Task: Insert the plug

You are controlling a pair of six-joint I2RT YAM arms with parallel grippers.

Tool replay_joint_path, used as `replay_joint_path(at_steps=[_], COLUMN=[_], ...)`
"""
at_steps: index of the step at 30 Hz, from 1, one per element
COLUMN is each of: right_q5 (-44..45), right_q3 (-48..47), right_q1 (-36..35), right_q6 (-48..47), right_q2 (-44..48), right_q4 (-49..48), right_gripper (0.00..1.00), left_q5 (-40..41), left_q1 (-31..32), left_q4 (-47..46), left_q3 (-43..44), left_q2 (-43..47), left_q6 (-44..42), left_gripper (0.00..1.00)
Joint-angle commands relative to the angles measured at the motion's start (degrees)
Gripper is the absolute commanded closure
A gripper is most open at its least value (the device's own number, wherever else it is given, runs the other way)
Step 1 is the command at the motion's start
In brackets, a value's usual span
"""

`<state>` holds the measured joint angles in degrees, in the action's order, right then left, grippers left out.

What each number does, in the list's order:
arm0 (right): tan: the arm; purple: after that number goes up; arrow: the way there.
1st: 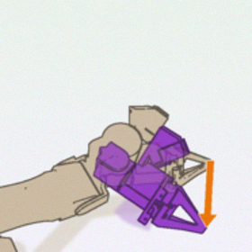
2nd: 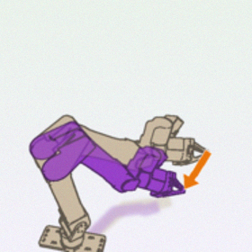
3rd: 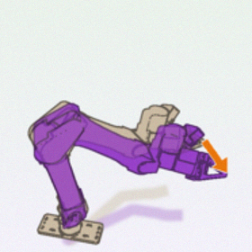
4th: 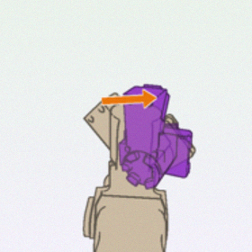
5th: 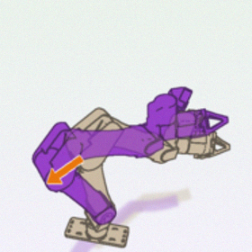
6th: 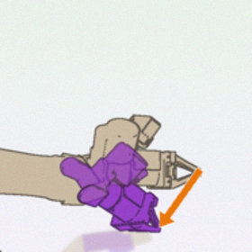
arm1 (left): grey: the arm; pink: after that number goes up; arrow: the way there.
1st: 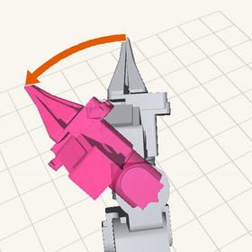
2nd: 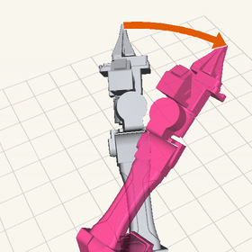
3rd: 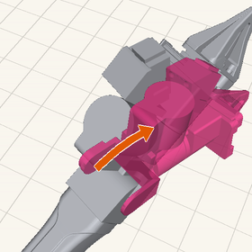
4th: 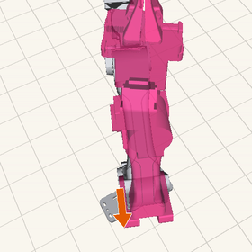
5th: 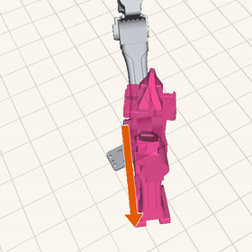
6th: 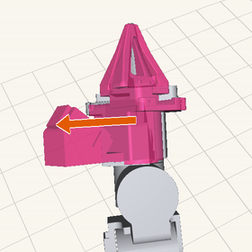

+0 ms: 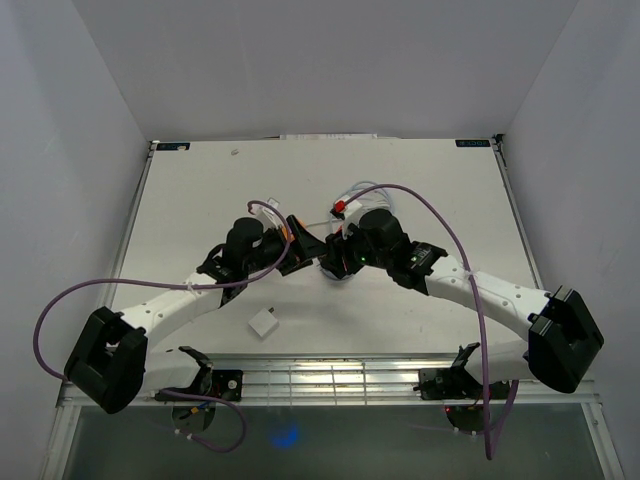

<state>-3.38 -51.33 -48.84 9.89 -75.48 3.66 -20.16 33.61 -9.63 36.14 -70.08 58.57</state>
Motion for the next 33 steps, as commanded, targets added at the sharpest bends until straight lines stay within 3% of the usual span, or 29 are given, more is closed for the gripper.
replay_joint_path(at_steps=[1,5,8,10,13,15,17,20,27,33], right_q5=[-2.42,-4.18,-5.5,-5.15,-5.06,-5.15,-5.06,-4.97,-4.62,-5.85], right_q3=[-2.28,-1.76,-0.97,-0.35,-0.09,-0.17,-0.09,0.18,1.32,2.11], right_q1=[-0.2,-0.2,-0.2,-0.2,-0.2,-0.29,-0.2,-0.2,-0.03,0.76], right_q6=[-1.54,-1.98,-2.33,-2.42,-2.59,-2.77,-3.12,-3.56,-4.0,-3.65], right_q2=[0.95,1.39,1.65,2.18,2.36,2.1,1.83,1.83,4.2,8.42], right_q4=[-5.42,-6.3,-6.73,-7.44,-7.35,-7.27,-6.91,-6.21,-4.9,-3.14], right_gripper=[0.57,0.57,0.57,0.57,0.57,0.57,0.57,0.48,0.05,0.04], left_q5=[-2.16,-2.34,-2.25,-2.69,-4.62,-5.58,-7.17,-7.96,-5.33,-2.95], left_q1=[0.32,0.32,0.41,0.41,0.67,1.2,1.37,1.46,1.38,1.03], left_q4=[-2.67,-3.55,-4.61,-5.66,-7.41,-8.91,-9.36,-9.79,-9.8,-9.53], left_q3=[0.77,0.77,0.77,0.95,1.12,1.39,1.91,2.09,0.43,-1.95], left_q2=[-0.49,-1.11,-1.89,-2.68,-4.62,-6.29,-7.43,-8.49,-6.03,-1.46], left_q6=[1.64,1.82,1.82,1.55,1.46,1.46,0.59,-0.38,-3.27,-6.88], left_gripper=[0.02,0.1,0.24,0.41,0.57,0.62,0.75,0.94,1.0,1.0])
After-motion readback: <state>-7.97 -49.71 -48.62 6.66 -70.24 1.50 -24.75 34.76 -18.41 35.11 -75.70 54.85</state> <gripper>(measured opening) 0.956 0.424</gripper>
